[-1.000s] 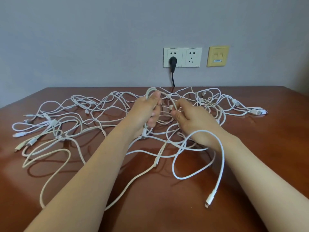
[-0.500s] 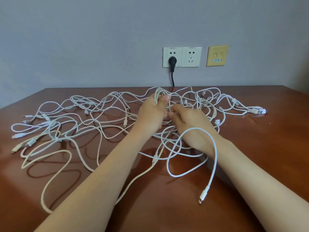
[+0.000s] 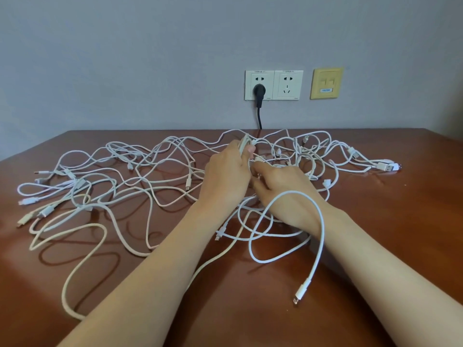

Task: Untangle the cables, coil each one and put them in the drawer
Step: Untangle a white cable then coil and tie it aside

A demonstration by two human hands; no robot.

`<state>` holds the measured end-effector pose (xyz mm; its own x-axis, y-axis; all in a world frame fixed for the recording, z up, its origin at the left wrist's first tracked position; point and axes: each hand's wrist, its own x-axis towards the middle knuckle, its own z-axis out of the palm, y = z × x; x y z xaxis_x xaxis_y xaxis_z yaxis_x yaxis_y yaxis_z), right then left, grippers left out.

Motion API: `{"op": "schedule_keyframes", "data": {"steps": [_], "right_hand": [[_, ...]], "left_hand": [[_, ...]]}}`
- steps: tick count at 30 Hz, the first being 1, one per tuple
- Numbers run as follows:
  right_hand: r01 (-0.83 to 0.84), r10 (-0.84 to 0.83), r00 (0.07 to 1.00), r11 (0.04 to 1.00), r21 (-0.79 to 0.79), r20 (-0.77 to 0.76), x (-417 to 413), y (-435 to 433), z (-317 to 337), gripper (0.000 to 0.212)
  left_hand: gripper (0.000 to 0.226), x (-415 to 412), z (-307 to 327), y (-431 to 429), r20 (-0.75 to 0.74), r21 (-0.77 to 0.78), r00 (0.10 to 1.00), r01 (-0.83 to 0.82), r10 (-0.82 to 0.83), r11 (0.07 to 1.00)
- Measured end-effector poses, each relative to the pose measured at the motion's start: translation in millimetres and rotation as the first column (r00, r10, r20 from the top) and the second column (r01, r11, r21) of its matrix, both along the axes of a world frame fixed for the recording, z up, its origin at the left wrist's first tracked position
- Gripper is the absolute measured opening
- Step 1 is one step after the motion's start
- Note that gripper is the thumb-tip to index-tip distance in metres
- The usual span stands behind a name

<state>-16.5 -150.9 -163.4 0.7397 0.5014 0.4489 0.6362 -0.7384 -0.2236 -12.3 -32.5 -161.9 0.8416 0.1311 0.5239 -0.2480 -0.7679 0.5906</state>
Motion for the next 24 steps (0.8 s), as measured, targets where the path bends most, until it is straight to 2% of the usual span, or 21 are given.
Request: {"op": "schedule_keyframes", "data": {"steps": [2, 4, 5, 6, 7, 8, 10, 11, 13, 15, 17, 21, 24], "right_hand": [[0.015, -0.015, 1.0, 1.0, -0.023, 0.004, 1, -1, -1, 0.006], [0.023, -0.024, 1.0, 0.999, -0.032, -0.017, 2, -2, -1, 0.009], [0.025, -0.025, 0.999, 0.999, -0.031, -0.03, 2, -2, -1, 0.009], [0.025, -0.026, 0.999, 0.999, -0.03, -0.034, 2, -2, -1, 0.009], [0.026, -0.027, 0.999, 0.999, -0.029, -0.032, 2, -2, -1, 0.01], [0.027, -0.028, 0.999, 0.999, -0.028, -0.034, 2, -1, -1, 0.011], [0.03, -0.031, 0.998, 0.999, -0.027, -0.045, 2, -1, -1, 0.013], [0.032, -0.034, 0.998, 0.999, -0.029, -0.048, 2, -2, -1, 0.014], [0.035, -0.037, 0.998, 0.999, -0.038, -0.044, 2, -3, -1, 0.017], [0.025, -0.026, 1.0, 0.998, -0.064, -0.015, 3, -5, 2, 0.021], [-0.001, 0.004, 0.999, 0.997, -0.074, 0.043, 5, -8, 5, 0.02], [-0.088, 0.079, 0.977, 0.996, 0.033, 0.2, 7, -9, 7, 0.016], [-0.114, 0.106, 0.953, 0.993, 0.012, 0.283, 9, -9, 3, 0.014]], "left_hand": [[0.032, 2, 0, 2, 0.032, -0.045, 0.999, -0.025, 0.027, 0.999], [0.029, 4, 4, 5, 0.03, -0.246, 1.0, 0.013, -0.006, 0.969], [0.028, 6, 5, 6, 0.006, -0.384, 0.999, 0.036, -0.036, 0.923], [0.029, 8, 7, 8, -0.021, -0.544, 0.997, 0.055, -0.079, 0.838], [0.03, 10, 8, 10, -0.039, -0.712, 0.989, 0.072, -0.142, 0.699], [0.031, 13, 9, 12, -0.035, -0.855, 0.977, 0.08, -0.21, 0.512], [0.032, 14, 12, 17, 0.02, -0.986, 0.955, 0.068, -0.296, 0.153], [0.034, 14, 14, 20, 0.046, -0.997, 0.949, 0.064, -0.312, 0.047], [0.036, 14, 17, 26, 0.075, -0.997, 0.946, 0.067, -0.315, -0.036], [0.036, 13, 20, 31, 0.063, -0.998, 0.957, 0.069, -0.285, 0.011], [0.035, 14, 20, 33, 0.015, -0.992, 0.971, 0.044, -0.241, 0.119], [0.03, 15, 20, 31, -0.08, -0.945, 0.984, -0.025, -0.158, 0.325], [0.028, 14, 17, 27, -0.131, -0.893, 0.982, -0.057, -0.135, 0.447]]}}
